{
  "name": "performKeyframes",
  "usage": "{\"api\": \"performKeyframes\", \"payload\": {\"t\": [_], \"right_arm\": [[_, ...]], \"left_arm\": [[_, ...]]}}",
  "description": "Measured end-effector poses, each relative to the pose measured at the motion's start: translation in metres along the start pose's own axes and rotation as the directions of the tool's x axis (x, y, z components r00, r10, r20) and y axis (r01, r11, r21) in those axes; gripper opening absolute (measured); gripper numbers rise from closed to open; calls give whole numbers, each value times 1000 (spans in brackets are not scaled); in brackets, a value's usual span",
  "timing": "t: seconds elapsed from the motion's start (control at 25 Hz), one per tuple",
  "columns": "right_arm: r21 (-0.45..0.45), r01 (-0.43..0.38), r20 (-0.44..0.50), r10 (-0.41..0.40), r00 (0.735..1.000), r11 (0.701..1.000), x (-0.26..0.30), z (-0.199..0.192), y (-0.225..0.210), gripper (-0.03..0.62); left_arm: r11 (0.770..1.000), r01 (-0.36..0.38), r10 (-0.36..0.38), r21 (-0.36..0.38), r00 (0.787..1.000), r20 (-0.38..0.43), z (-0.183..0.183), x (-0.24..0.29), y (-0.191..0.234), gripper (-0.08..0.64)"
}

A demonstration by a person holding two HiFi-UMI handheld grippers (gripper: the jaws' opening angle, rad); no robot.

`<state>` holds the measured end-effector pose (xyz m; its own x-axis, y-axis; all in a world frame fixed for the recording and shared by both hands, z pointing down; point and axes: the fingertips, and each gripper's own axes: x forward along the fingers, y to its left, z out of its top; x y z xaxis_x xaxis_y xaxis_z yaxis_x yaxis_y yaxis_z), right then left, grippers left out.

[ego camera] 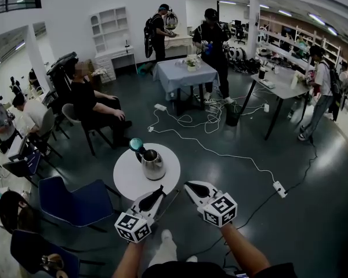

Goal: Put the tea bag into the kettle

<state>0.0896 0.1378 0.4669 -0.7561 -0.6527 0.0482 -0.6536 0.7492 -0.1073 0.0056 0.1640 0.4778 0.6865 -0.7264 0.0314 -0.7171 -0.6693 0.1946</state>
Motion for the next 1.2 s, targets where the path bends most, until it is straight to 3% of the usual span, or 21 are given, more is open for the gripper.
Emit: {"api": "performKeyframes", "payload": {"t": [0.44, 0.84, 1.2], "right_arm": [[13, 10, 4, -10, 1000, 1000, 50, 6, -37, 18], [16, 31, 9, -31, 999, 999, 112, 13, -81, 18], [37, 39, 17, -40, 999, 999, 174, 24, -126, 18]], "left_arm": [[1000, -1, 1, 22, 1000, 0, 12, 34, 52, 66], [1000, -12, 12, -14, 1000, -13, 18, 75, 124, 66], [1000, 0, 0, 6, 1000, -19, 38, 119, 186, 66]]}}
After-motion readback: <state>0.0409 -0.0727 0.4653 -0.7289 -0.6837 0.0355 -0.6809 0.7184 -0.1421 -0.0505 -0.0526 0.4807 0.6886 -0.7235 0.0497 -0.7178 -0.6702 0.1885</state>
